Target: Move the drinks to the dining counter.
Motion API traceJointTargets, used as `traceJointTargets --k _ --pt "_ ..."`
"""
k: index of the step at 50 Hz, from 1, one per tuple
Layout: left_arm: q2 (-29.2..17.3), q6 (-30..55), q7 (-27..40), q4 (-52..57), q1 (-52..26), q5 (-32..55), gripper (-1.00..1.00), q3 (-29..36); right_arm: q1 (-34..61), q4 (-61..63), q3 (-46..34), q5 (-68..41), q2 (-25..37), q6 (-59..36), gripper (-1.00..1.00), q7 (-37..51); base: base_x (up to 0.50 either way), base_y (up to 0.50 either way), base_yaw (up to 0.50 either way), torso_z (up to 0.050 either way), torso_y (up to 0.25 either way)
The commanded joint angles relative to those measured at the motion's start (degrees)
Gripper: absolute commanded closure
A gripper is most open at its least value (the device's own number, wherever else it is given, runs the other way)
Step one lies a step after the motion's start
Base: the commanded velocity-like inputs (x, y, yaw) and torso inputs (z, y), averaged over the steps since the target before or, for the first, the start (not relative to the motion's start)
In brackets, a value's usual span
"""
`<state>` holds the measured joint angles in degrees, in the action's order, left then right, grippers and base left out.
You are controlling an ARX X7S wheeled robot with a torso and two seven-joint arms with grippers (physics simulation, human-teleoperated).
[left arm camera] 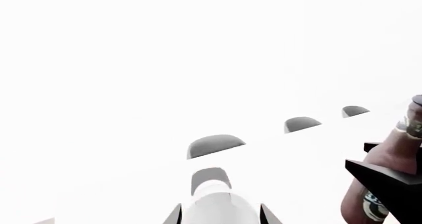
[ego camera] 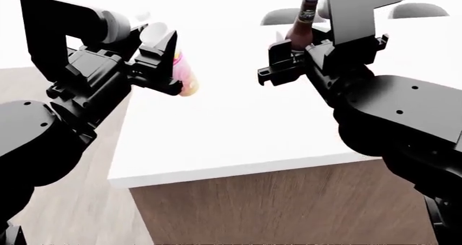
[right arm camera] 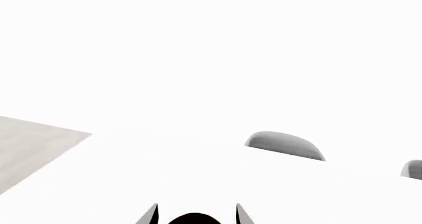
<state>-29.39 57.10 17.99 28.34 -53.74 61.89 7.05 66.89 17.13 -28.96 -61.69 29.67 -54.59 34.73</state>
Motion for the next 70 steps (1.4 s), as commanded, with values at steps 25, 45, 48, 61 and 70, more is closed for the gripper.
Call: traceJointTargets --k 25,45,48,61,70 --pt "-2.8 9.4 2.7 -3.0 -6.5 1.7 1.0 6.1 -0.9 0.1 -1.1 1.0 0.5 0.2 1.0 -0.9 0.0 0.0 0.0 0.0 0.001" --pt "-3.1 10.7 2.0 -4.2 -7.1 1.8 1.0 8.8 -1.0 0.2 -1.3 1.0 0.7 0.3 1.0 -0.8 0.0 0.0 0.0 0.0 0.001" --pt "-3.1 10.7 1.8 -4.4 -7.1 1.7 1.0 9.2 -1.0 0.2 -1.3 1.0 0.8 0.3 1.0 -0.7 0.0 0.0 0.0 0.003 0.0" --pt "-3.7 9.5 1.4 -4.0 -5.3 1.4 1.0 9.5 -1.2 0.3 -1.3 1.0 1.0 0.6 1.0 -0.7 0.0 0.0 0.0 0.0 0.002" --pt "-4.3 8.5 1.2 -3.7 -3.7 1.4 1.0 9.3 -1.0 0.3 -1.6 1.0 0.9 0.5 1.0 -0.6 0.0 0.0 0.0 0.0 0.0"
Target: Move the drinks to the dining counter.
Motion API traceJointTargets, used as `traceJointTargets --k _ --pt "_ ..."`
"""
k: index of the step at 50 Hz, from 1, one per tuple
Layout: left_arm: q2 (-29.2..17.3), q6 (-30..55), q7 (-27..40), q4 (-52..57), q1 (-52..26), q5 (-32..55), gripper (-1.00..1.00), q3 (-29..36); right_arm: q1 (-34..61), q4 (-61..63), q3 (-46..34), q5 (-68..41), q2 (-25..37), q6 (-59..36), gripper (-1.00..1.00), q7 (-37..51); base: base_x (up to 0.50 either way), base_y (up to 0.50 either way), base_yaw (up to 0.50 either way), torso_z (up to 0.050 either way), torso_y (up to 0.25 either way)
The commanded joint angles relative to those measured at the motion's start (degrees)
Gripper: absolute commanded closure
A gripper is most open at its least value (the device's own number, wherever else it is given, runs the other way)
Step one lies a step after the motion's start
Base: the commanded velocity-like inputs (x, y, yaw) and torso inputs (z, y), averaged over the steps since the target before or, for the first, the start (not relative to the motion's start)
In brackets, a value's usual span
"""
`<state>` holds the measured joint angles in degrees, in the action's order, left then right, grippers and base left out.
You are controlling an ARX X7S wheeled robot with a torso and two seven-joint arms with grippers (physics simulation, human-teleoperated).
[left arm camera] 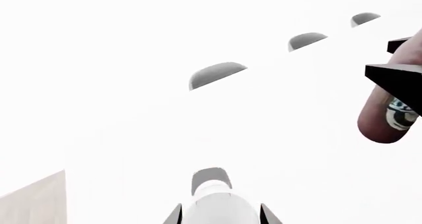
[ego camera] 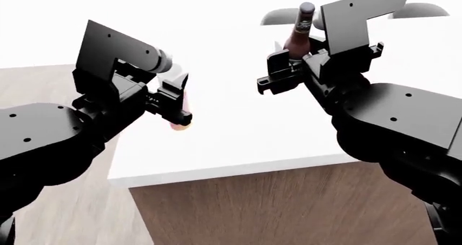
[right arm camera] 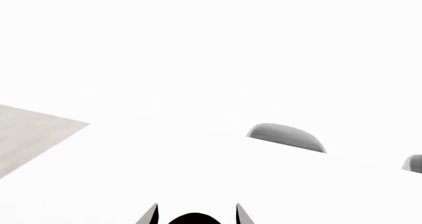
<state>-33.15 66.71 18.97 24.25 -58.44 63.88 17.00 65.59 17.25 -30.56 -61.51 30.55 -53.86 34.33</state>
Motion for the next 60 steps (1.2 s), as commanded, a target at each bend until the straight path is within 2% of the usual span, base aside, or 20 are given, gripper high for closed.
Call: traceJointTargets --k 1,26,27,60 --pt "-0.6 -1.2 0.2 0.4 1.1 -0.6 1.0 -0.7 0.1 0.3 0.1 0.7 0.0 -0.1 1.0 -0.2 0.0 0.0 0.0 0.01 0.01" --pt "-0.5 -2.0 -0.4 -0.5 1.1 -1.0 1.0 0.5 0.5 0.6 0.1 0.2 0.4 -0.4 1.0 0.3 0.0 0.0 0.0 0.0 0.001" --pt "-0.5 -2.1 -0.4 -0.3 1.0 -1.2 -1.0 0.6 0.5 0.6 0.1 0.3 0.4 -0.4 1.0 0.3 0.0 0.0 0.0 0.0 0.0" --pt "-1.5 -2.5 0.9 0.4 1.7 1.1 -1.0 -0.9 0.3 0.5 -0.3 0.1 0.4 0.1 1.0 0.3 0.0 0.0 0.0 0.0 0.0"
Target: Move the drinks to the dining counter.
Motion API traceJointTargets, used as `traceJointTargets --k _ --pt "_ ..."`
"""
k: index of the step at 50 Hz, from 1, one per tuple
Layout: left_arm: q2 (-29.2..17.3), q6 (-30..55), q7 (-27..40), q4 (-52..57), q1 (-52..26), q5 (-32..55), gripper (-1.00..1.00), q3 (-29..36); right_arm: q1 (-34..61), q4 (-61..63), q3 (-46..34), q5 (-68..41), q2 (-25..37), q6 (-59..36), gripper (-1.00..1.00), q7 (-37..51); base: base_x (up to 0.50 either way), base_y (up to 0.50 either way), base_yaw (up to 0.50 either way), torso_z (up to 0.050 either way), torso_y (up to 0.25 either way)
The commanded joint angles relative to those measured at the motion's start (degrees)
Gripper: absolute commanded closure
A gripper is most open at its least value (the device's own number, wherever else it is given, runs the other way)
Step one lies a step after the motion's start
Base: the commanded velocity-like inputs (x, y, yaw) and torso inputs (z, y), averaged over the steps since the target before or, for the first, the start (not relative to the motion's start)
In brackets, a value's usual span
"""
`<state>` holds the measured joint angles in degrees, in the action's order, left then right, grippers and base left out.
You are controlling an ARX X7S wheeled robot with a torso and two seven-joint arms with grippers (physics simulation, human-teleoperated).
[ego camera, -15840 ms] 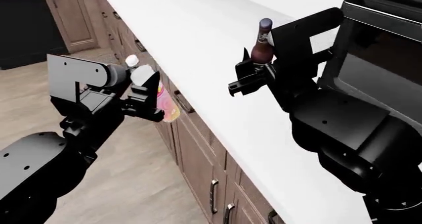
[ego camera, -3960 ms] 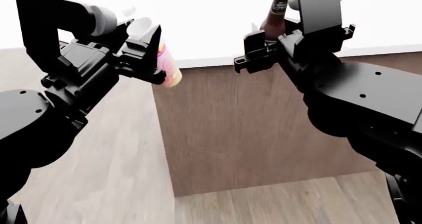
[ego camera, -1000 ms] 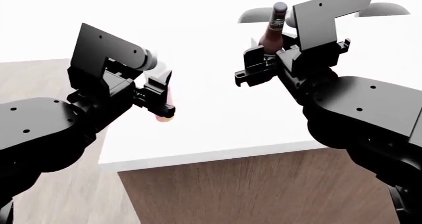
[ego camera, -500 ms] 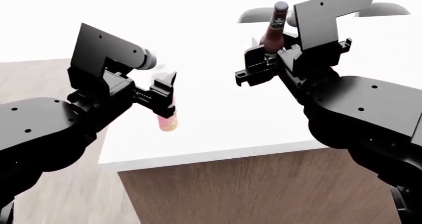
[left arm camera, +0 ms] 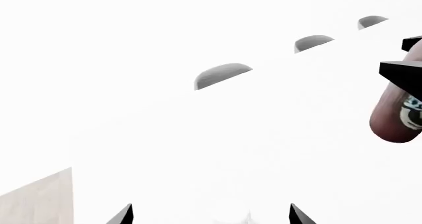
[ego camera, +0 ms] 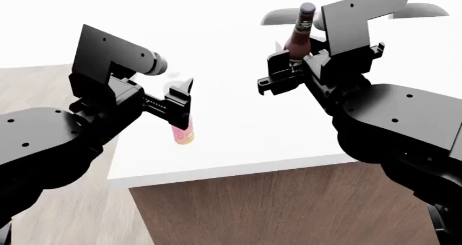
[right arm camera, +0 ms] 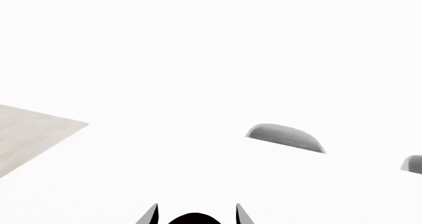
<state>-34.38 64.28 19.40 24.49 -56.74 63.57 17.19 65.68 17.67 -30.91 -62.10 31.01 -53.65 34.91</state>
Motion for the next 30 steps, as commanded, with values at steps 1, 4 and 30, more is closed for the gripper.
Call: traceJointTargets --k 1,4,30 --pt "0.0 -0.9 -0.1 0.4 0.5 3.0 -1.0 -2.5 0.1 0.0 0.1 0.7 -0.1 -0.1 1.0 -0.3 0.0 0.0 0.0 0.0 0.0" --pt "-0.1 -1.3 0.7 1.3 0.5 5.5 -1.0 -4.8 -0.6 -1.2 0.6 -0.1 -0.4 0.2 1.0 -0.6 0.0 0.0 0.0 0.0 0.0" --pt "-0.5 0.5 7.7 5.9 -2.1 18.1 -1.0 -10.1 -3.2 -10.2 -2.2 -2.0 -3.1 -2.2 1.0 -2.3 0.0 0.0 0.0 0.0 0.0"
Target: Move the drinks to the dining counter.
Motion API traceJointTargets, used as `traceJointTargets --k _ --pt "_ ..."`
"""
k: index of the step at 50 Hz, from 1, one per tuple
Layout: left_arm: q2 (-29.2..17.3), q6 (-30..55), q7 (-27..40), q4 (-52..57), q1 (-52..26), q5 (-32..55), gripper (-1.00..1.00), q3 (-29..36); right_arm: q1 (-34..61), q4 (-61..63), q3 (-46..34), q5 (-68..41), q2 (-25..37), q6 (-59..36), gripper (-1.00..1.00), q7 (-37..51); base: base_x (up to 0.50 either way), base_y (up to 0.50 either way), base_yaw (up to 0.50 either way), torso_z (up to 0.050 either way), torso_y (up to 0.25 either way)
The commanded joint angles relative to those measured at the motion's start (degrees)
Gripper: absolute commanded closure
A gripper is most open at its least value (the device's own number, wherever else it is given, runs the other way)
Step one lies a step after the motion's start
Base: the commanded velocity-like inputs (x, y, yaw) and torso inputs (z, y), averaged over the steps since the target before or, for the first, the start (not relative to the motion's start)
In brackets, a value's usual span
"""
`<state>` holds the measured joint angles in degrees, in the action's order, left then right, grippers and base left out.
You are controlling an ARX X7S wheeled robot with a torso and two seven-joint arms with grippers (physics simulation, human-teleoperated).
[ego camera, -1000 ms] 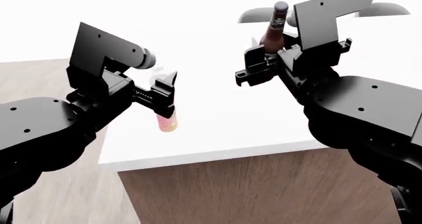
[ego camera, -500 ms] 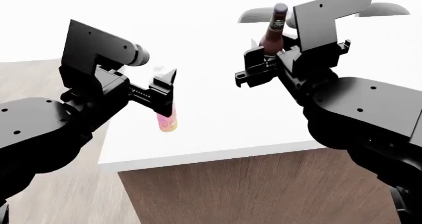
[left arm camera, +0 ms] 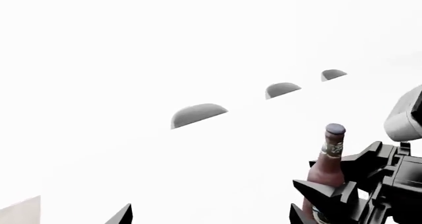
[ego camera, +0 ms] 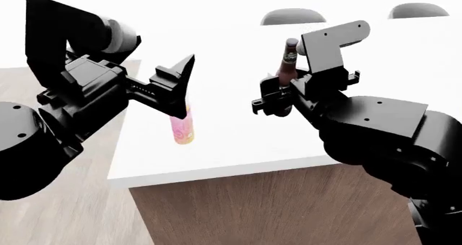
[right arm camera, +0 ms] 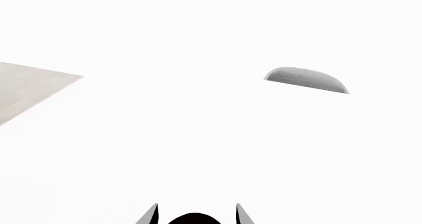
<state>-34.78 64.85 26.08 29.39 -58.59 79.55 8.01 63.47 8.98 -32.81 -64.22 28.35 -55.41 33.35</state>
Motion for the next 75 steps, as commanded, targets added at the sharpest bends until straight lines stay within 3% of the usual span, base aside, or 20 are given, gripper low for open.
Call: traceJointTargets --k 1,51,52,75 --pt "-0.2 -0.1 1.1 1.0 -0.2 2.2 -1.0 -1.0 -1.2 -1.2 -0.3 0.2 -0.4 -0.2 1.0 -0.8 0.0 0.0 0.0 0.0 0.0" --pt "-1.2 -1.8 -0.2 1.0 1.2 0.1 -1.0 0.6 -1.7 -5.7 -1.0 -2.0 -1.3 -2.6 1.0 0.7 0.0 0.0 0.0 0.0 0.0" --pt "-1.3 -1.8 -0.2 1.0 1.2 0.2 -1.0 0.6 -1.8 -5.4 -1.0 -2.2 -1.2 -2.5 -1.0 0.4 0.02 0.0 0.0 0.0 0.0" --pt "-1.5 -2.2 -0.3 0.9 0.8 0.3 -1.0 1.2 -1.2 -2.9 0.2 -3.6 -0.1 -2.7 -1.0 1.9 0.0 0.0 0.0 0.0 0.0"
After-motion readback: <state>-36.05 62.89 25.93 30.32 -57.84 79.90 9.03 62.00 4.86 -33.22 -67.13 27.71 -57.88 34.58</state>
